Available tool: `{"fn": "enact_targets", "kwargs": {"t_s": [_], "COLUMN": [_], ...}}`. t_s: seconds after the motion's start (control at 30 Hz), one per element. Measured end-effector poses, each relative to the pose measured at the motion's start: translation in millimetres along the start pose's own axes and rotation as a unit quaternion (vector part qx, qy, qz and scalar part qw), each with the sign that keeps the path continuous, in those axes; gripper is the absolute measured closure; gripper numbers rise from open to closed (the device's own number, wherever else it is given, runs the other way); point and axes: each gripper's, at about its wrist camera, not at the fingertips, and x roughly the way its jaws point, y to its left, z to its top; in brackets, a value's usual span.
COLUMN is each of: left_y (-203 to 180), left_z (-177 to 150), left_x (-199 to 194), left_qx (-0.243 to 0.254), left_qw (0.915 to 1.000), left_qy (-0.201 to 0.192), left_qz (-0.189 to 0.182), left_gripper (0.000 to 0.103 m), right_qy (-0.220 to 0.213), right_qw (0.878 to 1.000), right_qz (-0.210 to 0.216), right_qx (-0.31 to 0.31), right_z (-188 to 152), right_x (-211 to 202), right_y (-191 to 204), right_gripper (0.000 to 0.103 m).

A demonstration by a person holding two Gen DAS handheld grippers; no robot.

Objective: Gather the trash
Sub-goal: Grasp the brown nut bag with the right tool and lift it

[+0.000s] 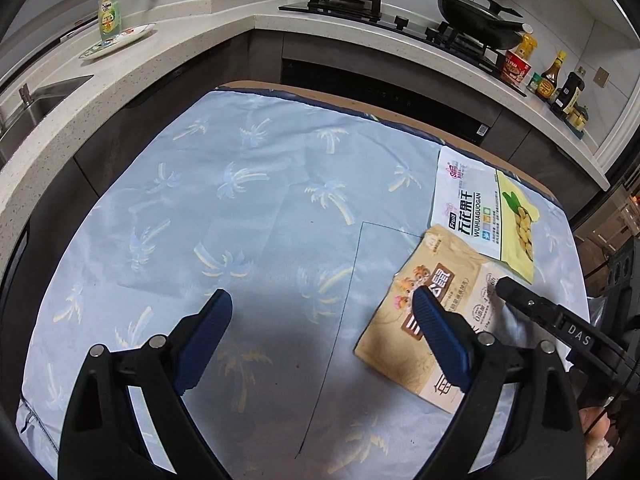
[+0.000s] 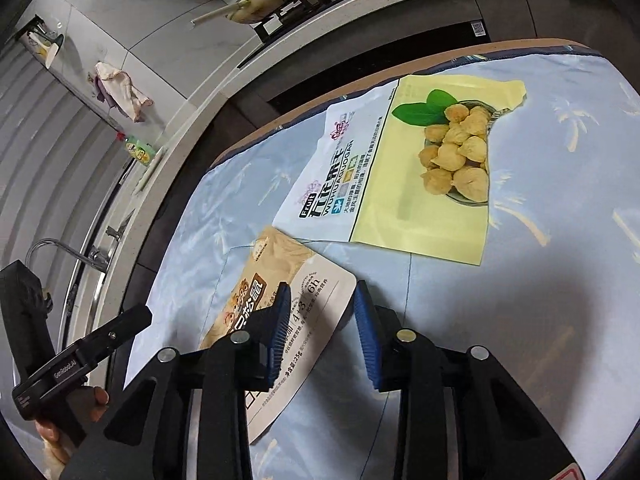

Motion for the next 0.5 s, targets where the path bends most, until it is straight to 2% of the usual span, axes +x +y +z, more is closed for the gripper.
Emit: {"fn": "enact_targets", "kwargs": {"t_s": [0.03,0.07,0.17,0.3,0.5], "left_y": [0,0,1,-1,-23], "left_z": [0,0,2,5,13], "left_x": [1,1,4,3,4], "left_qx": [0.000,-0.001,-0.004,-0.001,0.012], "left_qw": [1.0000,1.0000,1.0000,1.0000,0.9995], "left_qy": [0.000,0.001,0.003,0.000,-0.002], "left_qz": [0.000,0.000,-0.001,-0.004,-0.027], "left_gripper": [0.016,0.016,0.016,0.016,0.014], "right_qy": [0.002,0.004,-0.001,-0.025,-0.092], "right_qw": [1.000,1.000,1.000,0.998,0.994], "right_qz": [0.006,0.012,0.028,0.050,0.029], "right_qx": [0.002,0.004,0.009,0.013,0.043], "right_z": [0,1,0,-4,-17], "right_x": [2,4,3,-19,-99], "right_y": [0,0,1,6,-6], "right_gripper": [0.083,0.091,0.097,0.099,0.101]}}
